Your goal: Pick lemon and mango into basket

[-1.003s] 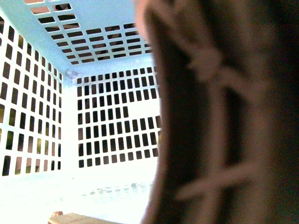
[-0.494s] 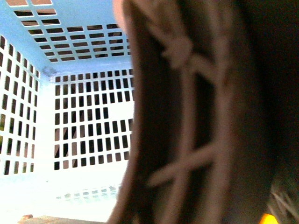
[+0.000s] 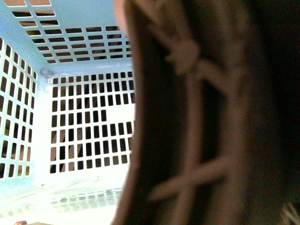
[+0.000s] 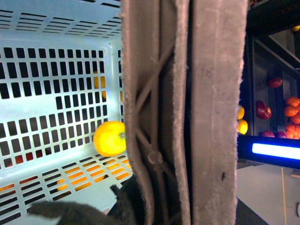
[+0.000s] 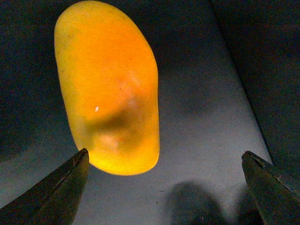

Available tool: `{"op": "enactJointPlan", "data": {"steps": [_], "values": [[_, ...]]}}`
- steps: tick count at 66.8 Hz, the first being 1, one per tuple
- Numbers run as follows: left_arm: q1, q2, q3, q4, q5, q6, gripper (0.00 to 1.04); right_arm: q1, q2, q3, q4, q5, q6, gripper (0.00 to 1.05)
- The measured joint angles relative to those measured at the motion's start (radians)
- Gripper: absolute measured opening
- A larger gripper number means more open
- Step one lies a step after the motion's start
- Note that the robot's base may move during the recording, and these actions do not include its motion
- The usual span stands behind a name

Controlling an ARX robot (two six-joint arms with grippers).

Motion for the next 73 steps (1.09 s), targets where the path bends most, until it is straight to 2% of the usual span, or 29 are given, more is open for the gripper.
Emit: {"op": "enactJointPlan", "data": {"steps": [38, 68, 73], "values": [[0.000, 0.000, 0.000, 0.000, 0.003, 0.000, 0.15, 0.033, 0.168, 0.264, -0.107, -0.007, 0.064, 0.96], [0.000, 0.000, 0.000, 0.000, 0.003, 0.000, 0.15, 0.032, 0.224, 0.348, -0.128, 0.000, 0.093, 0.96], [0.000, 0.000, 0.000, 0.000, 0.003, 0.000, 0.15, 0.033, 0.227, 0.353, -0.133, -0.001, 0.095, 0.89]]}}
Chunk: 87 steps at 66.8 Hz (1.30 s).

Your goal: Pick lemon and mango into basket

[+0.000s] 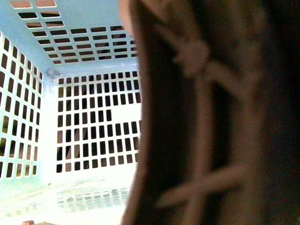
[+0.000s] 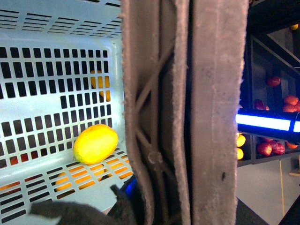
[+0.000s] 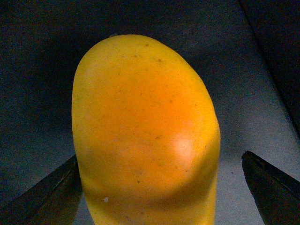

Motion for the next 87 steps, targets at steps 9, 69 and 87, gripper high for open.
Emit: {"op": "enactJointPlan", "data": {"steps": [9, 69, 87], "values": [[0.000, 0.000, 0.000, 0.000, 0.000, 0.000, 0.15, 0.002, 0.003, -0.001, -0.005, -0.003, 0.000, 0.70], [0.000, 0.000, 0.000, 0.000, 0.000, 0.001, 0.15, -0.125, -0.694, -0.576, 0.124, -0.322, -0.155, 0.62], [0.000, 0.000, 0.000, 0.000, 0.000, 0.000, 0.15, -0.095, -1.130, -0.681, 0.006, -0.426, -0.170, 0.62]]}}
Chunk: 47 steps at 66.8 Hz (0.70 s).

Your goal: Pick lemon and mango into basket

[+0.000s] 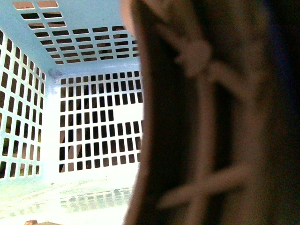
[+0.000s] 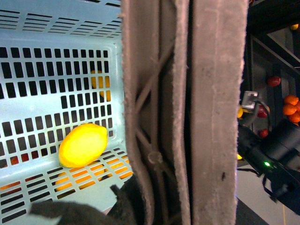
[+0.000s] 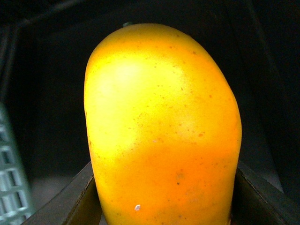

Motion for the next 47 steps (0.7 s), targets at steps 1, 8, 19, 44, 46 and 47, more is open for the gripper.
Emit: {"op": "enactJointPlan", "data": {"steps": [1, 8, 19, 44, 46, 47], "values": [[0.000, 0.000, 0.000, 0.000, 0.000, 0.000, 0.15, 0.005, -0.023, -0.001, -0.005, -0.002, 0.002, 0.62], [0.000, 0.000, 0.000, 0.000, 0.000, 0.000, 0.15, 0.042, -0.173, -0.002, -0.033, -0.016, 0.026, 0.62], [0.000, 0.000, 0.000, 0.000, -0.001, 0.000, 0.15, 0.119, -0.338, 0.008, -0.069, 0.000, 0.067, 0.61], [0.000, 0.000, 0.000, 0.000, -0.001, 0.000, 0.15, 0.377, -0.372, 0.059, -0.069, 0.142, 0.145, 0.61], [0.000, 0.000, 0.000, 0.000, 0.000, 0.000, 0.15, 0.399, -0.366, 0.062, -0.062, 0.149, 0.149, 0.61], [0.000, 0.000, 0.000, 0.000, 0.000, 0.000, 0.15, 0.410, -0.363, 0.063, -0.058, 0.155, 0.154, 0.61]]}}
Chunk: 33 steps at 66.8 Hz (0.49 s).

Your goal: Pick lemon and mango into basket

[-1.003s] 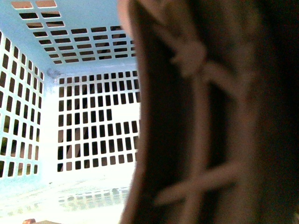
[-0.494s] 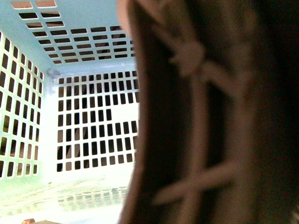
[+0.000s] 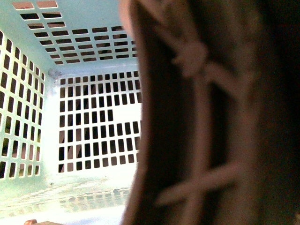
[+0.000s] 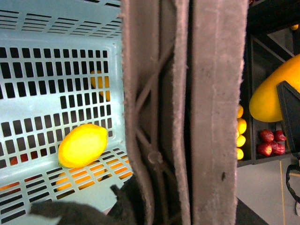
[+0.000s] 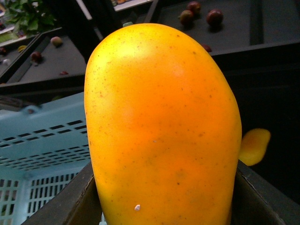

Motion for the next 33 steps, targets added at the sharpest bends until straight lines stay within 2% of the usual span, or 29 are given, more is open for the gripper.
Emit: {"op": "enactJointPlan", "data": {"steps": [15, 33], "values": [[0.000, 0.000, 0.000, 0.000, 0.000, 0.000, 0.15, 0.145, 0.055, 0.024, 0.047, 0.052, 0.027, 0.61], [0.000, 0.000, 0.000, 0.000, 0.000, 0.000, 0.15, 0.257, 0.136, 0.031, 0.059, 0.108, 0.043, 0.62]]}}
